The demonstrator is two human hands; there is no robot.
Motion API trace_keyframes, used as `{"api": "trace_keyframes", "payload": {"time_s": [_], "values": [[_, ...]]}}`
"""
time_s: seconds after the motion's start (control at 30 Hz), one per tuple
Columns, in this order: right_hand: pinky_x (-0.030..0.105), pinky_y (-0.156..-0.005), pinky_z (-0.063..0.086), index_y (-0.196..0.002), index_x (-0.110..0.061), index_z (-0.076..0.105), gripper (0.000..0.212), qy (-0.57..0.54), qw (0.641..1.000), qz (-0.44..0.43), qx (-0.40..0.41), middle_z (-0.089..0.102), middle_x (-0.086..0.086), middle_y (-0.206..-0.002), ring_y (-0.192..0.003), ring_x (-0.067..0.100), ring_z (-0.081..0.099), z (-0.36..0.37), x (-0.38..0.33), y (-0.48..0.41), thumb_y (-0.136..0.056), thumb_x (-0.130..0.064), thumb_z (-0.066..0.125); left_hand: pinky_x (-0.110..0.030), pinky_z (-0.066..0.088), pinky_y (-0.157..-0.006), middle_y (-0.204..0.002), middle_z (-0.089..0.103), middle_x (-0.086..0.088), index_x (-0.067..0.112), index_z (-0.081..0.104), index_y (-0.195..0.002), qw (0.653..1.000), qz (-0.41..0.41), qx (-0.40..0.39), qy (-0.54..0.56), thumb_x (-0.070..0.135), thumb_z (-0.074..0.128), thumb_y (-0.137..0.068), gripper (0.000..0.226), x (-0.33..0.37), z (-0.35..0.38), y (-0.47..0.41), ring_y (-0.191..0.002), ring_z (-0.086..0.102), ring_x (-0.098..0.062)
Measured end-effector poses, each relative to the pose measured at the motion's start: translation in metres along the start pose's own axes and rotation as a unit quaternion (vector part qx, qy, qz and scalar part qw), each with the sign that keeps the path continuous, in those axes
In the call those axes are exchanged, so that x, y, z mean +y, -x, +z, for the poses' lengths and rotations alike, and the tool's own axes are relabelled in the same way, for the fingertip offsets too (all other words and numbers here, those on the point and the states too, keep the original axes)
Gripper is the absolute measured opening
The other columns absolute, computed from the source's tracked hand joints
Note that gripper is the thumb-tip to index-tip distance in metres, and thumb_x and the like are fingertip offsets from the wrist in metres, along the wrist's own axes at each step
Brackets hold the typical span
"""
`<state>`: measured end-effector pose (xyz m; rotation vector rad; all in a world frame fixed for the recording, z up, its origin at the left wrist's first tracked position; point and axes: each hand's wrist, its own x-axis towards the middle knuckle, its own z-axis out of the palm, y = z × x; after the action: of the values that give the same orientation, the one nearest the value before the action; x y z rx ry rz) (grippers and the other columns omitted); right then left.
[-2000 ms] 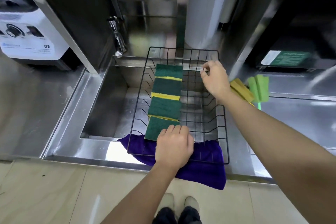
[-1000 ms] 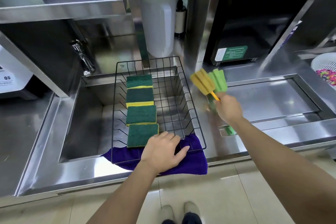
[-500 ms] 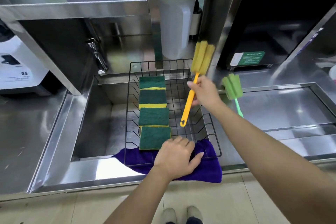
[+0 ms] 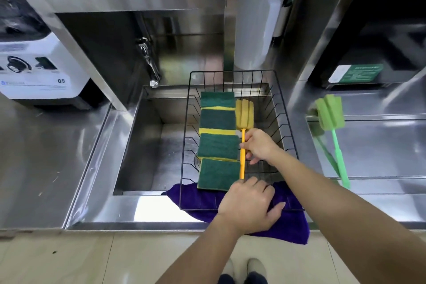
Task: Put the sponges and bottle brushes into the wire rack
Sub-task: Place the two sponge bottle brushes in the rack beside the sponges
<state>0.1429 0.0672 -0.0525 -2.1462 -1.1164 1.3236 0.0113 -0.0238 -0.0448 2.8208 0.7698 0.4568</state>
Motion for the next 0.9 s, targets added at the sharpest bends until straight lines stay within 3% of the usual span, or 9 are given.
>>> {"api": "trace_keyframes", "payload": {"time_s": [0.23,0.4,0.47,0.57,0.67,0.77,0.83,0.9], "values": [[0.026,-0.045,0.048,-0.093,-0.012,0.047,0.01,0.071,0.997,-0.04,-0.003,0.054,0.004,-0.069,-0.059,0.017,0.054,-0.003,0.004,0.001,-0.094,-0.021,0.053,-0.027,0.043,-0.052,-0.067,0.062,-0.002,0.014,0.062,-0.073,1.0,-0.002,-0.018,-0.004,0.045,0.041,-0.087,0.04,0.001,-0.003,0.0,-0.063,0.055,-0.019],[0.029,-0.057,0.046,-0.105,-0.01,0.053,0.02,0.097,0.993,-0.072,-0.012,0.055,0.004,-0.083,-0.074,0.02,0.056,-0.013,0.002,0.013,-0.092,-0.026,0.054,-0.026,0.042,-0.051,-0.064,0.061,-0.002,0.013,0.062,-0.071,1.0,-0.001,-0.018,-0.003,0.045,0.043,-0.088,0.04,0.002,-0.002,-0.001,-0.06,0.055,-0.019],[0.026,-0.057,0.043,-0.108,-0.009,0.056,0.023,0.083,0.992,-0.09,0.006,0.056,0.004,-0.085,-0.076,0.02,0.055,-0.022,0.0,0.02,-0.092,-0.025,0.055,-0.026,0.043,-0.05,-0.064,0.061,-0.001,0.013,0.062,-0.071,1.0,-0.001,-0.016,-0.007,0.045,0.043,-0.087,0.041,0.001,-0.002,-0.001,-0.06,0.055,-0.018],[0.023,-0.054,0.043,-0.098,-0.012,0.055,0.01,0.018,0.994,-0.106,0.011,0.054,0.0,-0.075,-0.065,0.014,0.053,-0.041,-0.003,0.032,-0.093,-0.02,0.053,-0.026,0.043,-0.047,-0.064,0.061,0.001,0.015,0.063,-0.071,1.0,-0.003,-0.015,-0.012,0.046,0.042,-0.087,0.04,0.001,-0.003,-0.001,-0.059,0.055,-0.016],[0.023,-0.052,0.045,-0.093,-0.012,0.056,0.007,-0.012,0.988,-0.133,0.083,0.057,0.001,-0.071,-0.059,0.013,0.055,-0.063,-0.004,0.045,-0.093,-0.017,0.052,-0.024,0.04,-0.046,-0.062,0.059,0.002,0.016,0.063,-0.072,1.0,-0.006,-0.022,-0.021,0.046,0.043,-0.086,0.038,0.001,-0.005,-0.002,-0.057,0.054,-0.016],[0.031,-0.061,0.048,-0.08,-0.014,0.057,0.013,-0.029,0.972,-0.136,0.191,0.056,0.0,-0.062,-0.058,0.019,0.054,-0.085,0.003,0.052,-0.091,-0.01,0.051,-0.022,0.032,-0.048,-0.063,0.059,0.004,0.019,0.062,-0.072,0.999,-0.032,-0.03,-0.031,0.047,0.039,-0.087,0.039,0.003,-0.008,-0.005,-0.059,0.055,-0.015],[0.04,-0.073,0.053,-0.066,-0.022,0.052,0.025,-0.039,0.961,-0.113,0.25,0.056,0.0,-0.061,-0.067,0.026,0.058,-0.101,0.017,0.051,-0.088,-0.01,0.052,-0.023,0.032,-0.053,-0.072,0.061,0.005,0.019,0.064,-0.079,0.998,-0.038,-0.037,-0.033,0.048,0.035,-0.089,0.042,0.004,-0.009,-0.006,-0.067,0.056,-0.014],[0.045,-0.081,0.054,-0.067,-0.021,0.052,0.022,-0.035,0.952,-0.082,0.292,0.066,0.009,-0.076,-0.085,0.033,0.064,-0.113,0.032,0.051,-0.087,-0.012,0.052,-0.025,0.034,-0.056,-0.076,0.063,0.004,0.019,0.064,-0.083,0.998,-0.04,-0.036,-0.039,0.05,0.032,-0.09,0.045,0.005,-0.009,-0.007,-0.071,0.057,-0.015]]}}
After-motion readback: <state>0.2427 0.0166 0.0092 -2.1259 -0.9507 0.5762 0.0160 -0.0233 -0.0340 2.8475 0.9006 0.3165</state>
